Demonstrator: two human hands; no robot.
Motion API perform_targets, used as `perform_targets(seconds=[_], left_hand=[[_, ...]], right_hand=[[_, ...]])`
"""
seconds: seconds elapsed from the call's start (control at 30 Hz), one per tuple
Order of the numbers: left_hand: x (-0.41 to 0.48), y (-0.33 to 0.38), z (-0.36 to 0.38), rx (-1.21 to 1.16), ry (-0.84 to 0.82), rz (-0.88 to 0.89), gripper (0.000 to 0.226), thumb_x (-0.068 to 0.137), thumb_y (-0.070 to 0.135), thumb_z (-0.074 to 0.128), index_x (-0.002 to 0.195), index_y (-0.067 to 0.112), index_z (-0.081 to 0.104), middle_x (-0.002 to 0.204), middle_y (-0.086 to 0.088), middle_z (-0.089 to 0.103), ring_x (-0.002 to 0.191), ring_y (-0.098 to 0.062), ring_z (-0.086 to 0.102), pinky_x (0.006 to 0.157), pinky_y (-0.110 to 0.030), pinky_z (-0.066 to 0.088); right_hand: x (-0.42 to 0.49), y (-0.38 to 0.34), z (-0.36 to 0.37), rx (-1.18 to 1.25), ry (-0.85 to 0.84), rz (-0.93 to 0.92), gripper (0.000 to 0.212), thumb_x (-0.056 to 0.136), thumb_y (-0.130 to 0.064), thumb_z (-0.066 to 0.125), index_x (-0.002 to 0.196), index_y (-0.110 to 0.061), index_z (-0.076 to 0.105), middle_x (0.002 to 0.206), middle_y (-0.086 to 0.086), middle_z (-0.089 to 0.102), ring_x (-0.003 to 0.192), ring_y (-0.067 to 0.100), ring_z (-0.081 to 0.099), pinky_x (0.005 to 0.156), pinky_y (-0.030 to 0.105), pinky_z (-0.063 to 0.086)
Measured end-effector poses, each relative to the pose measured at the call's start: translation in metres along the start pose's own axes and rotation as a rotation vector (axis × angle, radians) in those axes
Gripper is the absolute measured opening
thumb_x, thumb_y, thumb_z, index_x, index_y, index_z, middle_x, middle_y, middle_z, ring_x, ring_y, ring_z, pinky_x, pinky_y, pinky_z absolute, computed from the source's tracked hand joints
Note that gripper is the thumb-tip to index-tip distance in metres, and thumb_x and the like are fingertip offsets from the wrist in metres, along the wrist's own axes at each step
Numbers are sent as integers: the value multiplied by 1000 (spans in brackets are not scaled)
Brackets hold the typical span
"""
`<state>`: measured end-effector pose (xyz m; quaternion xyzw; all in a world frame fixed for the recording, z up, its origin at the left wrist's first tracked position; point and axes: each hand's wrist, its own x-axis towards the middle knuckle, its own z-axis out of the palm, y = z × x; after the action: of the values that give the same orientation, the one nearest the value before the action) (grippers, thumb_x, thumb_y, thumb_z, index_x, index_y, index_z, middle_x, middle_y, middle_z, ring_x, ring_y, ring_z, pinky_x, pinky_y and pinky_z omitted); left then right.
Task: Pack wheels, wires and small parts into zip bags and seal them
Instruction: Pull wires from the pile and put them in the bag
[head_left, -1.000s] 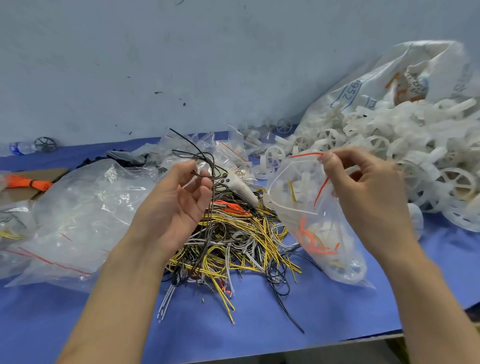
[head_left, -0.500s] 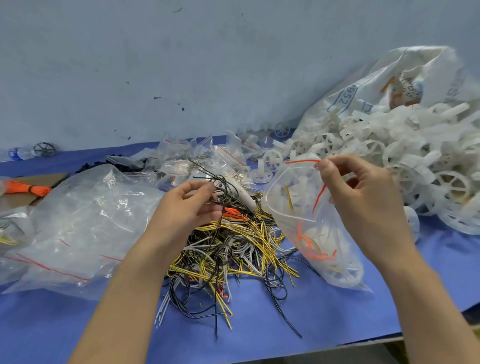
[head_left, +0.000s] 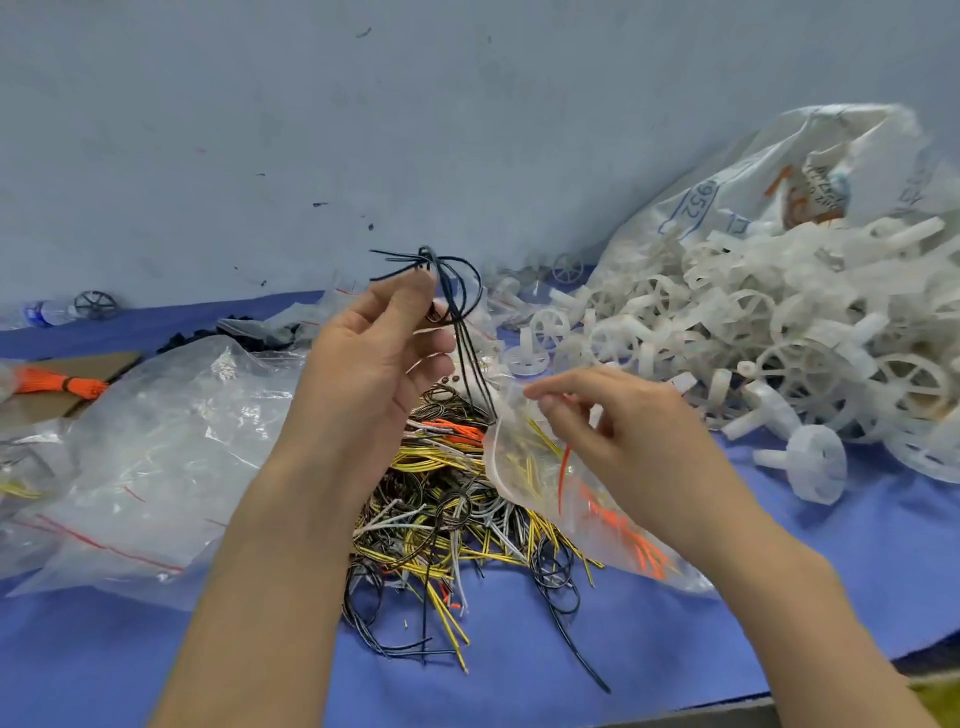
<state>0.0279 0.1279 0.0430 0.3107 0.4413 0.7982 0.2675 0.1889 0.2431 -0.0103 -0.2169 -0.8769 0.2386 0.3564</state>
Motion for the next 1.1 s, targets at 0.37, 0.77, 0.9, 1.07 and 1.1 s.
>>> perform_targets(seconds=[0.37,0.77,0.9,1.07,1.1], left_hand=[[-2,-8,-8,120,20,-204,12,91,16,67,94,6,62,67,0,62,53,-9,59,44,-17,48],[-11,22,2,310,90,54,7,92,19,64,86,16,61,56,6,56,40,-7,46,37,-16,37],[-16,19,-1,604,17,-39,6,93,19,63,88,17,66,49,6,54,37,-9,45,33,-18,35],[-17,-23,15,754,-143,-233,14,95,27,60,89,18,69,42,7,48,38,-12,43,36,-17,34],[-16,-30,19,731,-144,-257,15,95,26,60,90,16,69,42,8,48,36,-11,43,36,-16,34]], right_hand=[[-1,10,-13,96,125,33,19,94,-26,58,100,-38,72,81,-15,61,62,7,53,62,16,39],[-5,9,-20,144,137,44,22,94,-22,57,100,-37,72,82,-18,61,63,6,54,63,11,39],[-5,9,-23,174,136,61,24,95,-17,58,101,-35,73,79,-21,60,61,5,54,62,11,39],[-6,6,-23,174,130,58,24,95,-17,57,102,-34,73,78,-22,60,60,7,53,61,11,38],[-6,5,-22,170,125,53,24,95,-17,57,102,-34,73,78,-21,61,61,6,53,61,11,39]])
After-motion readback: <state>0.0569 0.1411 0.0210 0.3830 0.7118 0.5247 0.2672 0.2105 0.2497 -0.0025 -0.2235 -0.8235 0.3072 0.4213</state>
